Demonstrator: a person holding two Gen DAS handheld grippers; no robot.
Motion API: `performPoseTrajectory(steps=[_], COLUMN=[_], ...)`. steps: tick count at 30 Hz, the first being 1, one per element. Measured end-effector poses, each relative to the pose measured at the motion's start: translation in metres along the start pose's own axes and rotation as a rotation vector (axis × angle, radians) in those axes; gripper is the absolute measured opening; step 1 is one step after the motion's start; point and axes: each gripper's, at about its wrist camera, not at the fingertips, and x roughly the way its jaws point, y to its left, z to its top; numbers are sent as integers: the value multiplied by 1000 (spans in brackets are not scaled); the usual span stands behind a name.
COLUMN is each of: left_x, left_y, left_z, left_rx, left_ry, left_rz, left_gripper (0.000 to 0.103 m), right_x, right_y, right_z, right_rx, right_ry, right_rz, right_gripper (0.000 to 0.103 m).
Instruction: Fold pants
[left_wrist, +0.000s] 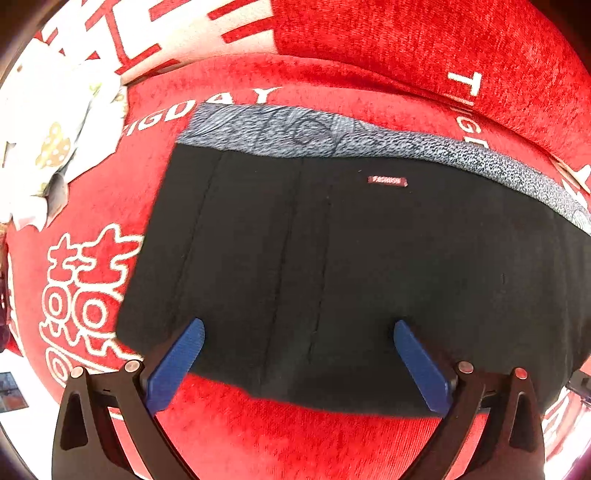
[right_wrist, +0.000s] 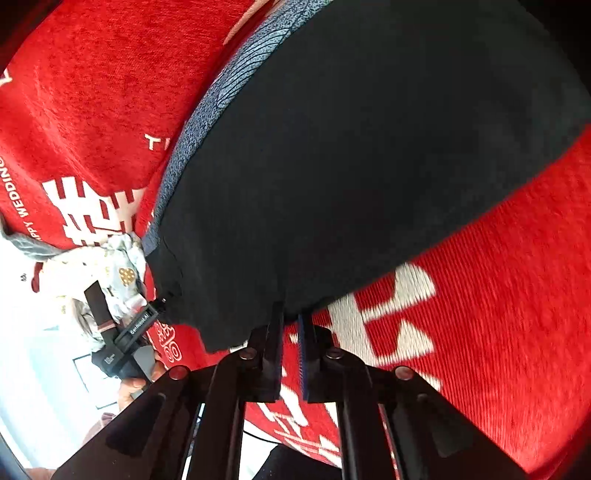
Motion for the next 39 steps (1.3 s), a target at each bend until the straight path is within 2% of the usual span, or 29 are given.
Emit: performPoseTrajectory(steps=[3, 6, 9, 11, 13, 18, 19, 21, 22, 24, 26, 27, 28, 29, 31, 33, 35, 36, 38, 39], left_x=[-13, -25, -24, -18, -11, 2, 1, 1, 0, 2, 2, 3, 6, 8, 2, -6, -8, -9, -12, -18], left_y=[24, 66, 107, 128, 146, 164, 164, 167, 168, 172, 173, 175, 179, 177, 184, 204, 214, 219, 221, 223], left_z=[-7, -10, -8, -6, -5, -6, -5, -2, -1, 6, 11, 13, -1, 4, -1, -15, -27, -32, -35, -33], left_rx=[-26, -95, -155, -176, -190, -126, -100, -59, -50, -39, -28, -25, -30, -30, -36, -50, -63, -73, -93, -105], left_ry=[-17, -35, -41, -40, -33, -35, -48, -77, -88, -95, -106, -95, -91, -92, -90, -84, -77, -81, -96, -108], left_rz=[-11, -38, -59, -57, -86, -238, -265, -295, -318, -352, -384, -393, -395, -401, -398, -403, -392, -377, -341, -308], left_gripper=[103, 103, 103, 103, 103, 102, 98, 97, 90, 85, 72, 59, 58, 58, 51, 51, 51, 51, 54, 55], right_x=[-6, -6, 20, 57, 99, 199, 215, 244, 259, 275, 284, 287, 287, 287, 281, 274, 274, 278, 295, 301], right_y=[33, 98, 171, 227, 274, 343, 351, 365, 370, 373, 371, 370, 370, 372, 377, 384, 387, 386, 379, 374], right_z=[-7, -1, 20, 38, 55, 74, 74, 73, 72, 71, 74, 75, 77, 76, 68, 56, 52, 53, 63, 68], right_rx=[-132, -388, -588, -694, -779, -962, -998, -1077, -1128, -1167, -1171, -1166, -1152, -1137, -1158, -1190, -1203, -1197, -1169, -1132], right_ry=[61, 65, 92, 125, 156, 243, 257, 290, 298, 319, 347, 357, 369, 393, 421, 461, 462, 450, 367, 356], right_rz=[-45, -94, -82, -64, -63, -148, -164, -207, -245, -282, -304, -309, -308, -303, -280, -240, -243, -260, -362, -370], right_gripper=[27, 33, 37, 37, 37, 39, 39, 39, 39, 39, 39, 39, 37, 8, 7, 7, 7, 7, 8, 11])
